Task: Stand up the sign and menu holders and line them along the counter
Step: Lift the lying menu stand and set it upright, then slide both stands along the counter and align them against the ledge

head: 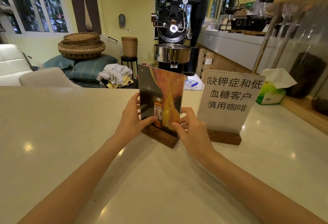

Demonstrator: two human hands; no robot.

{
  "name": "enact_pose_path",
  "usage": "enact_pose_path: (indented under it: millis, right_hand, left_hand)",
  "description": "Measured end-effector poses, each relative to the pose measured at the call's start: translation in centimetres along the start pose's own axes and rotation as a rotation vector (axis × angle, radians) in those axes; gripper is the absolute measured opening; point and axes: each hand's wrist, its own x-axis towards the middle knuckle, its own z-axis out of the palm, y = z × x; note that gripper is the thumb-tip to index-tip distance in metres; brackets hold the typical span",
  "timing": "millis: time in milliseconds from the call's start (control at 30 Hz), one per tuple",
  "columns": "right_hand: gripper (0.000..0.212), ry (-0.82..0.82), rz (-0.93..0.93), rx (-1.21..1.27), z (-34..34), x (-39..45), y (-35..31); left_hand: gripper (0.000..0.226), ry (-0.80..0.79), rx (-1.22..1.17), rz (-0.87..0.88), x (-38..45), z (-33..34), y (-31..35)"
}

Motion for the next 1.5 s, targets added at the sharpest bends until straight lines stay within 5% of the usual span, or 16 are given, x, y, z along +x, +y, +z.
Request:
enact_pose_path:
  millis: [300, 500, 667, 800, 1033, 1500]
  right_hand:
    - [0.033, -0.044, 0.071, 0.068, -3.8, -0.5, 0.7]
    - [0.013, 0.175, 0.203, 0.132, -9.0, -0.9, 2.7]
    - [0.031, 0.486, 0.325, 0.091, -12.6, -1.6, 4.7]
    - [0.045, 0.210, 0.466, 0.143, -13.8, -0.4, 6.3]
    - [0.038, -0.110, 0.547, 0.359, -14.6, 1.1, 7.6]
    - [0.038, -0.132, 0.516, 0.271, -17.4, 1.3, 9.3]
  left_hand:
    - [0.085, 0.027, 0.013, -0.020, -0.8, 0.5, 1.5]
    - [0.118, 0.010, -0.069, -0.076, -2.6, 1.8, 4.2]
    - [0.136, 0.012, -0.021, -0.159, -2.9, 3.2, 4.7]
    - [0.135, 0.049, -0.053, -0.124, -2.9, 3.5, 4.7]
    - [0.128, 0.101, -0.055, -0.093, -2.6, 3.3, 4.6]
    - [0.130, 0.034, -0.121, -0.005, -0.2, 7.8, 5.6]
